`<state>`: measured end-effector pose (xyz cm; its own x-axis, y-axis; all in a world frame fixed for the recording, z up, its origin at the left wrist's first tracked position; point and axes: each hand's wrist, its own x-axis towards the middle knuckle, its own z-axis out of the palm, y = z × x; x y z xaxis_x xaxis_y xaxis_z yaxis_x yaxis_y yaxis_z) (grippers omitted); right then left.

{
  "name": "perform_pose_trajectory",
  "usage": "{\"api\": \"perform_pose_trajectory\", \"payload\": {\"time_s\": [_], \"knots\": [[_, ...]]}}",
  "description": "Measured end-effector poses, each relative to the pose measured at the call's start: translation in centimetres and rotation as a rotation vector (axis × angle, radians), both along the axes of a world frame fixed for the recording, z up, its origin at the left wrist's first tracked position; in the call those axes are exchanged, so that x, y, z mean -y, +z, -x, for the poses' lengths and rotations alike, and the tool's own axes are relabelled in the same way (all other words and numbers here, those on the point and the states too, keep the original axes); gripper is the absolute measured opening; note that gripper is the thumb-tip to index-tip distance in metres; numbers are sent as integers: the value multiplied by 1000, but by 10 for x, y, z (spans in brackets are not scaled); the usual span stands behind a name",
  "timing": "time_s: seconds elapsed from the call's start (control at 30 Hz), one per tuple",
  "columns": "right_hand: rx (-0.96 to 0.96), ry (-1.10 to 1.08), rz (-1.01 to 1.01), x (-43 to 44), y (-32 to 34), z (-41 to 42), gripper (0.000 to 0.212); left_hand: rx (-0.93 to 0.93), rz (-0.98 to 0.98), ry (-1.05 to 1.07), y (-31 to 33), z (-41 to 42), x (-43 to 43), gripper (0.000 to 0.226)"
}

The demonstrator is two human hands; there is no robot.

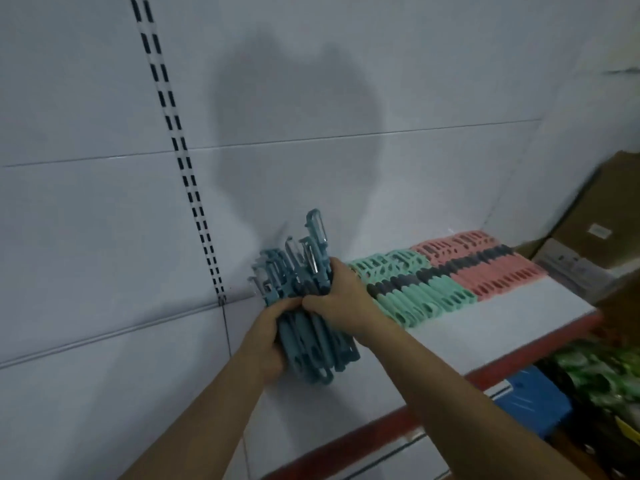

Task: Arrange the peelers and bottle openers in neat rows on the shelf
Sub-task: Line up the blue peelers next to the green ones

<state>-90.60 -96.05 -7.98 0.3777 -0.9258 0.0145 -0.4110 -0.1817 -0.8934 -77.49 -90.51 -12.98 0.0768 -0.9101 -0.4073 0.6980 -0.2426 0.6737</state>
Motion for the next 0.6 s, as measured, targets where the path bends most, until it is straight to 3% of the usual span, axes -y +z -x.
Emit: {"api": "perform_pose_trajectory", "payload": {"time_s": [0.1, 0.3, 0.5, 0.6], "knots": [[-18, 153, 24, 9, -4, -3, 51, -64, 1, 80, 2, 12, 2, 34], [-106, 302, -59, 6, -24, -17, 53, -8, -97, 147, 7, 18, -3, 38], [62, 285, -241, 15, -37, -11, 60, 461, -81, 49, 16, -11, -12, 46], [160, 284, -334, 13, -41, -24, 52, 710, -54, 28, 21, -34, -24, 29]]}}
